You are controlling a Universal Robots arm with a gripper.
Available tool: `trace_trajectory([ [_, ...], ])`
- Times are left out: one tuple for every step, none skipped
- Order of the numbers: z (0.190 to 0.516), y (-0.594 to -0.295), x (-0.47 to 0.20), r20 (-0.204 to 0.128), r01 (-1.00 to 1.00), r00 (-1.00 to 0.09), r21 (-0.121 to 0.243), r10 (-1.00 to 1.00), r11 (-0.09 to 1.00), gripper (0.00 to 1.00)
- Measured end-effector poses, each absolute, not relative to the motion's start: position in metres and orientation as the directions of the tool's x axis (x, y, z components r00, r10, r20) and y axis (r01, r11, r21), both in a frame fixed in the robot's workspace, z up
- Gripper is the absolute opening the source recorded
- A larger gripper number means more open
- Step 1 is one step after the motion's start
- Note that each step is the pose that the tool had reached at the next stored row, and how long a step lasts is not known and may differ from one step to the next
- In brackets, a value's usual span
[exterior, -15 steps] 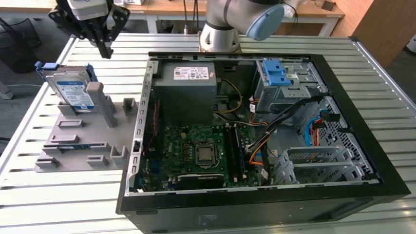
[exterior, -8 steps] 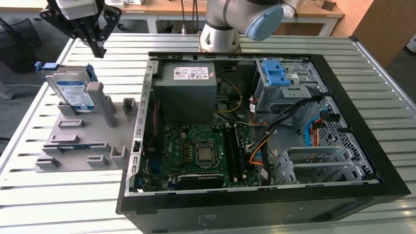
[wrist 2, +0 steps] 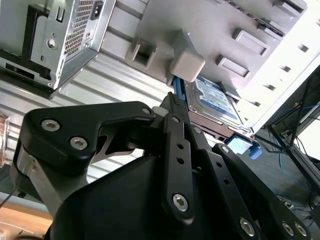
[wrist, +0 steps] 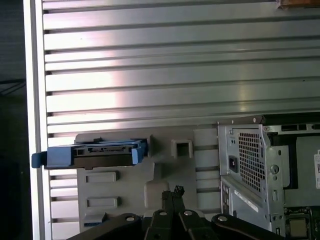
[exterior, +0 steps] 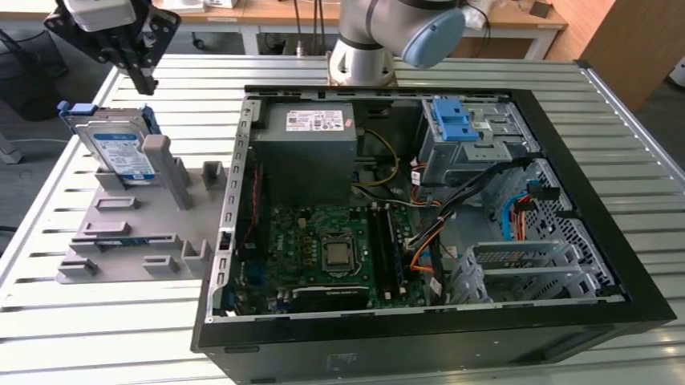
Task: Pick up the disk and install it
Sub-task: 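Reach for the disk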
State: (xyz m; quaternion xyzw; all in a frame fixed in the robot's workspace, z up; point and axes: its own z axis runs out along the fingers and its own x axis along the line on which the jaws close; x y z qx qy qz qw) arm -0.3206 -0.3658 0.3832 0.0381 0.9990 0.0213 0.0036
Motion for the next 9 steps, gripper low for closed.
trace_trajectory([
  [0.383,-0.366,-0.324,-0.006,0.076,-0.997,0.043,0.076,0.996,0.11],
  [0.383,-0.366,-0.327,-0.006,0.076,-0.997,0.043,0.076,0.996,0.11],
  [0.383,-0.365,-0.331,-0.006,0.076,-0.997,0.043,0.076,0.996,0.11],
  [0.382,-0.365,-0.334,-0.006,0.076,-0.997,0.043,0.076,0.996,0.11],
  [0.382,-0.365,-0.337,-0.006,0.076,-0.997,0.043,0.076,0.996,0.11],
  [0.382,-0.365,-0.34,-0.006,0.076,-0.997,0.043,0.076,0.996,0.11],
  [0.382,-0.364,-0.344,-0.006,0.076,-0.997,0.043,0.076,0.996,0.11],
  [0.382,-0.364,-0.347,-0.006,0.076,-0.997,0.043,0.076,0.996,0.11],
  [0.381,-0.363,-0.35,-0.006,0.076,-0.997,0.043,0.076,0.996,0.11],
])
